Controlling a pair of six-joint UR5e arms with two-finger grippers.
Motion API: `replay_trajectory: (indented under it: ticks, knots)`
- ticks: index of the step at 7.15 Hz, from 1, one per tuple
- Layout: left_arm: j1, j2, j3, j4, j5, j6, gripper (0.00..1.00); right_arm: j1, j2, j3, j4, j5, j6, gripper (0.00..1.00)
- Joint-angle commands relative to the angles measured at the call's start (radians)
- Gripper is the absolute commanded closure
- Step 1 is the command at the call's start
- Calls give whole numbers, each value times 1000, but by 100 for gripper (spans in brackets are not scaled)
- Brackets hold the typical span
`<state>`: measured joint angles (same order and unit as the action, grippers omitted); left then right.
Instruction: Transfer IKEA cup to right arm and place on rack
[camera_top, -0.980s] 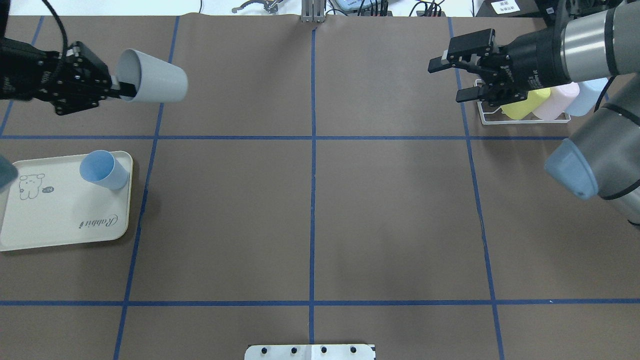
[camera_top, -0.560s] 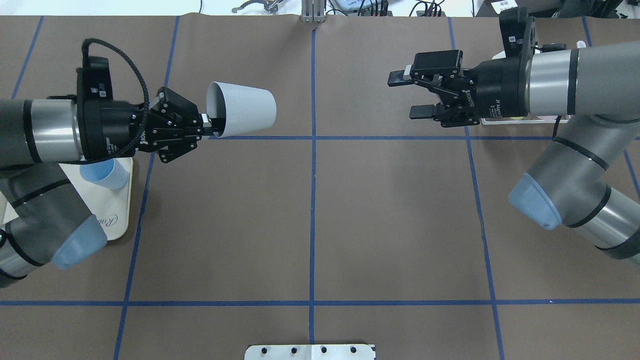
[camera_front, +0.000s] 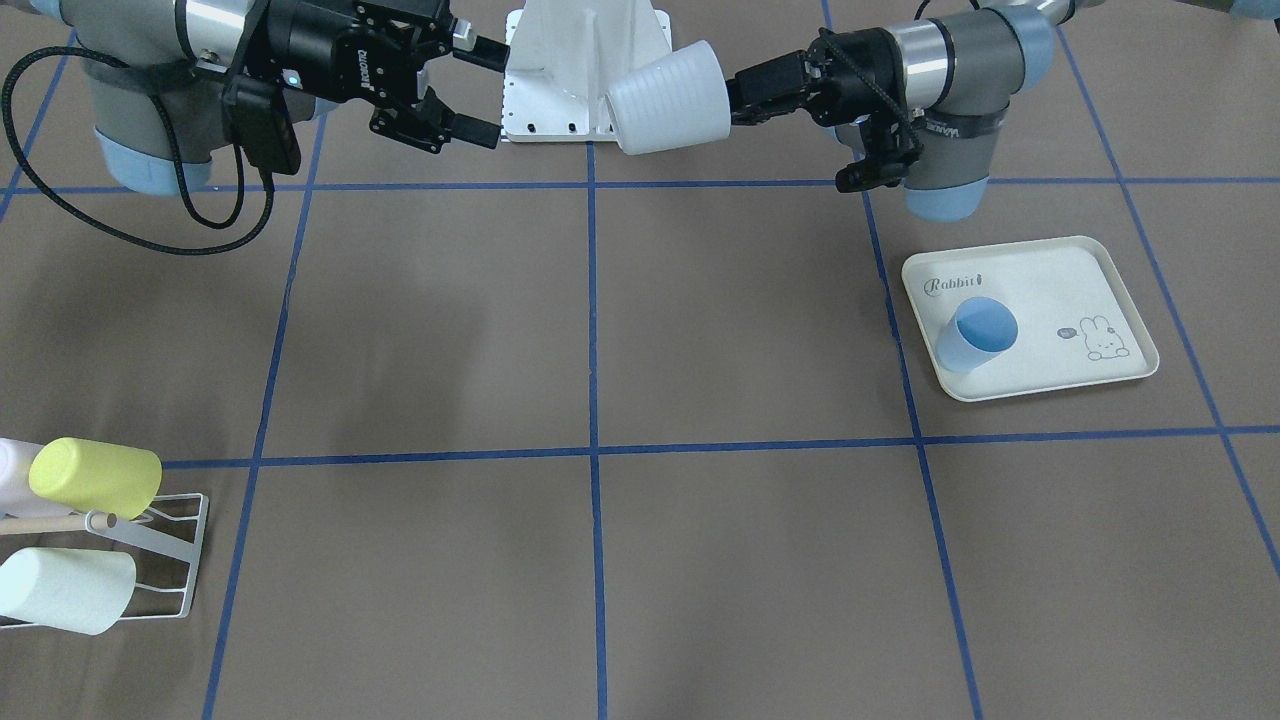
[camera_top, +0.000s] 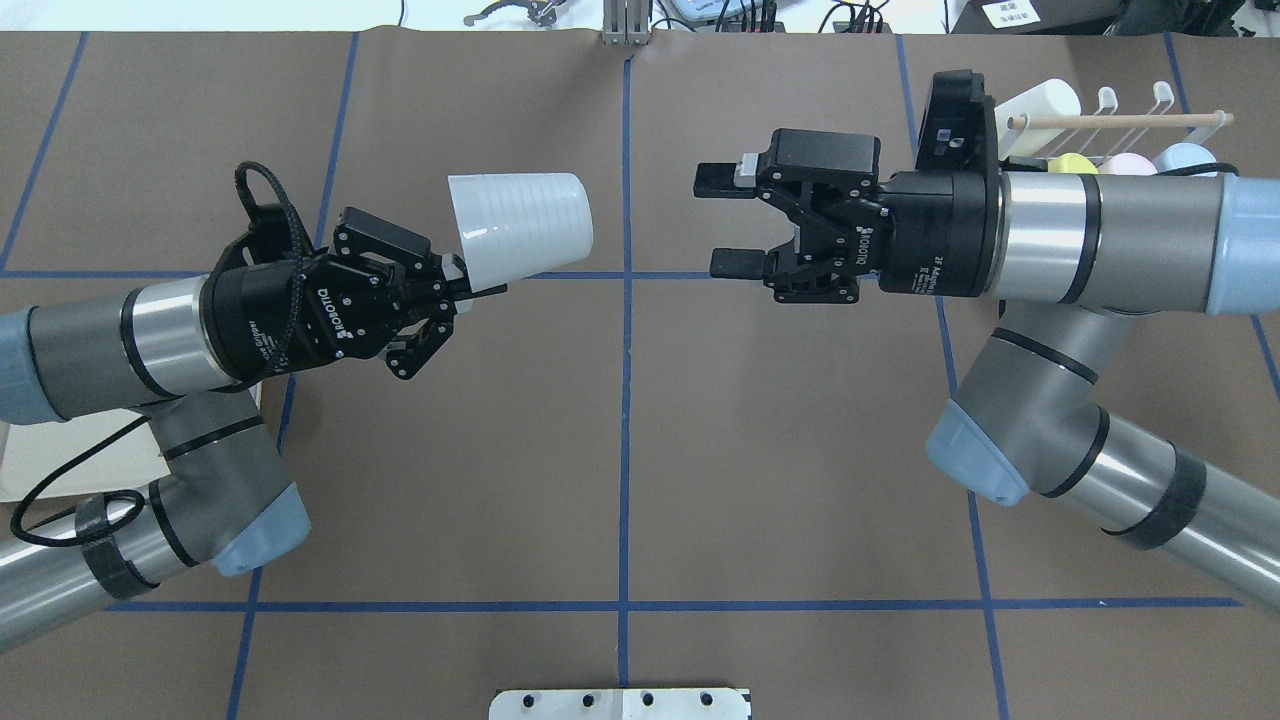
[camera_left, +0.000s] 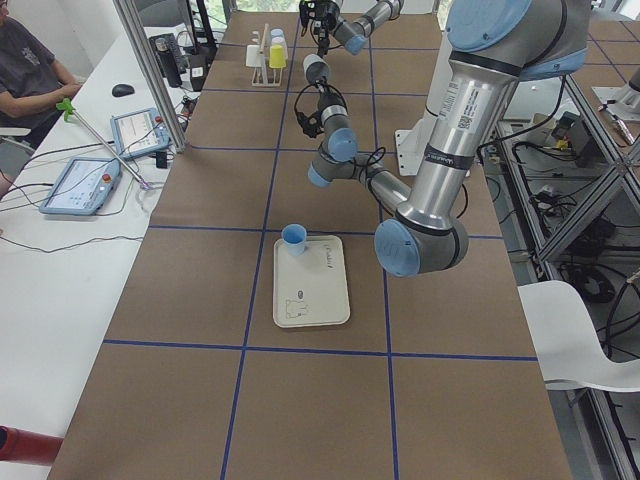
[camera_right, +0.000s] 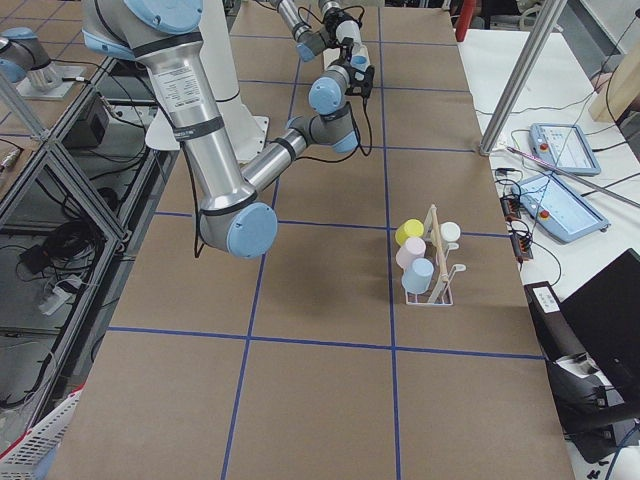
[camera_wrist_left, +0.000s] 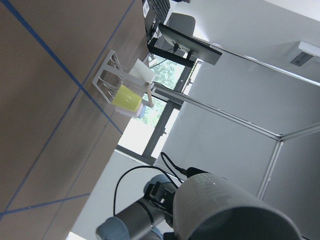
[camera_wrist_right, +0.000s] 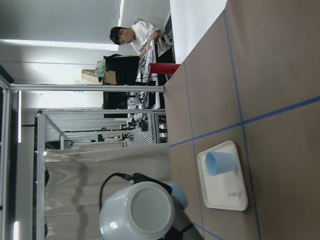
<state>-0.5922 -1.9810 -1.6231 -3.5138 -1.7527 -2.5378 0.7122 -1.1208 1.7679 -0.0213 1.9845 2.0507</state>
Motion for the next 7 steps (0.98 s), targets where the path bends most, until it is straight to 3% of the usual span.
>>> replay_trajectory:
  ticks: [1,7]
  knots:
    - [15,-39,12,-37,28,-114,100,-34,67,-89,123,-1,20,2]
    - [58,-68,9,-37,30,-116,100,-48,108,-105,126,-6,22,3]
